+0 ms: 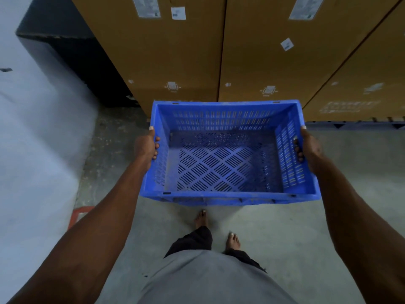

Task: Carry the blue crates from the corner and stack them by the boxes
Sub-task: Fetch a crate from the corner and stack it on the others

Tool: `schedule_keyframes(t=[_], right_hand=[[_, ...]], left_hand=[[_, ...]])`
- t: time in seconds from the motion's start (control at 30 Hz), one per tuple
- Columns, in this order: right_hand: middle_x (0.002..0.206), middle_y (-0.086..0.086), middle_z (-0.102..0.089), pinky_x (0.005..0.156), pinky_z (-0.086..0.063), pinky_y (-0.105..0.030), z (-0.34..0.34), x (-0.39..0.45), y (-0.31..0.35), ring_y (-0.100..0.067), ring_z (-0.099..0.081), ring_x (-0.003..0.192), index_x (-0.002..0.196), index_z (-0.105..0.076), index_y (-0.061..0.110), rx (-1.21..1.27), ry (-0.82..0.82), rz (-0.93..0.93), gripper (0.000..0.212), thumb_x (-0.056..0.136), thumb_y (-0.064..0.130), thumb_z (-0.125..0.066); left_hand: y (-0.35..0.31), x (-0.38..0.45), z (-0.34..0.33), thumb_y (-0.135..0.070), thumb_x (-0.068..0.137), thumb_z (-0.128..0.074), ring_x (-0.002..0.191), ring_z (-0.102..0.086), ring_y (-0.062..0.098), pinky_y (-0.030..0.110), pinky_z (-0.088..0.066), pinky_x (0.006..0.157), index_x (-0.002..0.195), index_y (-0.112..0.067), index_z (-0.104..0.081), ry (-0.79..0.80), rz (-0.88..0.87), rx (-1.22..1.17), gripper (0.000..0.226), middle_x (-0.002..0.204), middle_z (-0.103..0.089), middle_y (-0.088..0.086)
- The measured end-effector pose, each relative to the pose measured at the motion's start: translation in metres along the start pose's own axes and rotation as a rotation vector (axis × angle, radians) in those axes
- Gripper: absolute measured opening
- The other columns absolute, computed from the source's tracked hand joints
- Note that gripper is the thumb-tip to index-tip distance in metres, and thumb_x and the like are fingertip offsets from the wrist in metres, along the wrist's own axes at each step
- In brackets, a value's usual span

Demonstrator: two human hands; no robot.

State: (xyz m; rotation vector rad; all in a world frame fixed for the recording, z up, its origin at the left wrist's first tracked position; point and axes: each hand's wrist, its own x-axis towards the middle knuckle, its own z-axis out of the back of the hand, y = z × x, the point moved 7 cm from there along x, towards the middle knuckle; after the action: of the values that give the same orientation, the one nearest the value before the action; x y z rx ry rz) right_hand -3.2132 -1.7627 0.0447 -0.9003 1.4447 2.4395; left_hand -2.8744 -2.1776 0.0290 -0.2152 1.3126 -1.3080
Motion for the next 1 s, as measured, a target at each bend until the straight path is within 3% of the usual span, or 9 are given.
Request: schedule_keyframes(t=[0.2, 0.77, 1.0], right_hand=[[0.063, -0.002, -0.043, 0.046, -0.029, -0.029, 0.002, -0.002, -0.003, -0.016, -0.032, 0.049, 0.075, -0.050, 0.016, 0.004, 0.004, -0.014, 0.058, 0.098, 0.067, -0.034], [0.063, -0.003, -0.040, 0.036, -0.027, -0.017, -0.002, -0.001, 0.002, -0.011, -0.031, 0.036, 0.076, -0.046, 0.017, 0.022, 0.059, -0.035, 0.057, 0.098, 0.068, -0.030], [0.062, -0.002, -0.041, 0.039, -0.028, -0.024, -0.002, -0.009, -0.002, -0.015, -0.031, 0.044, 0.077, -0.046, 0.017, 0.032, 0.074, -0.024, 0.057, 0.099, 0.067, -0.030]], left_hand=[[-0.012, -0.003, -0.004, -0.064, 0.099, -0.035, 0.045, -0.028, 0.015, 0.028, -0.026, 0.045, 0.076, -0.019, -0.052, 0.008, 0.023, 0.028, 0.054, 0.061, -0.042, -0.003], [-0.012, 0.000, -0.005, -0.065, 0.101, -0.032, 0.047, -0.024, 0.015, 0.027, -0.023, 0.045, 0.078, -0.020, -0.048, 0.078, 0.032, 0.025, 0.053, 0.063, -0.035, -0.002], [-0.003, -0.005, -0.003, -0.064, 0.102, -0.030, 0.048, -0.025, 0.016, 0.027, -0.024, 0.045, 0.081, -0.018, -0.047, 0.075, 0.008, 0.019, 0.053, 0.063, -0.036, -0.001]])
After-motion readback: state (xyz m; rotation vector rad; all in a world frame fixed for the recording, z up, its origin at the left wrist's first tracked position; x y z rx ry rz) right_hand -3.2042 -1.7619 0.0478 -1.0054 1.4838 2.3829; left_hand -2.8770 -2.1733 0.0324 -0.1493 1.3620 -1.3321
